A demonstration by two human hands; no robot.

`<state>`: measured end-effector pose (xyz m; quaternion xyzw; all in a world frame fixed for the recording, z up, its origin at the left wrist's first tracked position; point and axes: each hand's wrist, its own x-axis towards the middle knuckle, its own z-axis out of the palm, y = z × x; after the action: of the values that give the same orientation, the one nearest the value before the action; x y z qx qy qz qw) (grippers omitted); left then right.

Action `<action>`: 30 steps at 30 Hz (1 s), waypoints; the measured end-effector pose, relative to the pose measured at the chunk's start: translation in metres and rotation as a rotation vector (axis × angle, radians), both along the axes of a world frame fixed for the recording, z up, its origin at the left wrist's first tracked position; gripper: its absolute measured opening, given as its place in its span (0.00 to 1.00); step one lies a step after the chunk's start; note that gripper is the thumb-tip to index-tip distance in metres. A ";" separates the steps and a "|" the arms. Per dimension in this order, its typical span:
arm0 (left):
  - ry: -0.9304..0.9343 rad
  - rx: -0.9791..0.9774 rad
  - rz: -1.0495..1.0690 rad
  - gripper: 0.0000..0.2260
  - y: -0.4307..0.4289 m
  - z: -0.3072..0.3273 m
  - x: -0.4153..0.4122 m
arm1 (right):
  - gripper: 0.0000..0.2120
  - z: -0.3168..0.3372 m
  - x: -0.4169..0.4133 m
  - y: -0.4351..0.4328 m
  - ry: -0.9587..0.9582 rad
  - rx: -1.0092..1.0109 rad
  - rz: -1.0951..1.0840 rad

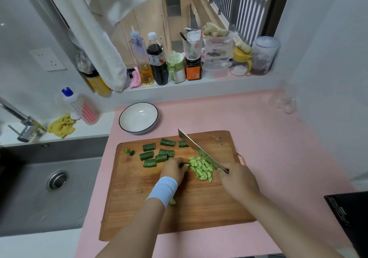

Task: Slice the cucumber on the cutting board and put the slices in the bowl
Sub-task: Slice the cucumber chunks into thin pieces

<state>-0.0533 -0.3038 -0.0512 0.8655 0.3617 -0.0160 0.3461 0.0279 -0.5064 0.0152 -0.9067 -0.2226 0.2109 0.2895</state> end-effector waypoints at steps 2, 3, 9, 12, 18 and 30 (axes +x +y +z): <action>-0.035 -0.101 0.074 0.08 0.000 0.005 0.008 | 0.10 0.001 0.004 -0.001 0.020 0.018 -0.022; -0.046 -0.127 0.098 0.09 0.000 0.008 0.011 | 0.10 0.002 0.005 -0.002 0.028 0.025 -0.030; -0.015 -0.169 0.055 0.09 0.004 0.020 0.015 | 0.11 0.003 0.008 -0.002 0.029 0.023 -0.023; -0.051 -0.070 0.071 0.12 0.011 0.022 -0.001 | 0.12 0.004 0.006 0.003 0.003 -0.002 -0.001; 0.234 0.122 0.155 0.26 0.028 0.005 -0.070 | 0.12 0.007 -0.011 0.025 -0.013 -0.038 0.084; 0.183 -0.108 0.158 0.28 -0.009 0.006 -0.072 | 0.10 0.006 -0.049 0.033 0.011 -0.056 0.091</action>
<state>-0.1251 -0.3128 -0.0451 0.8093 0.4576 -0.0870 0.3578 -0.0212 -0.4734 0.0208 -0.9023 -0.2560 0.2349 0.2553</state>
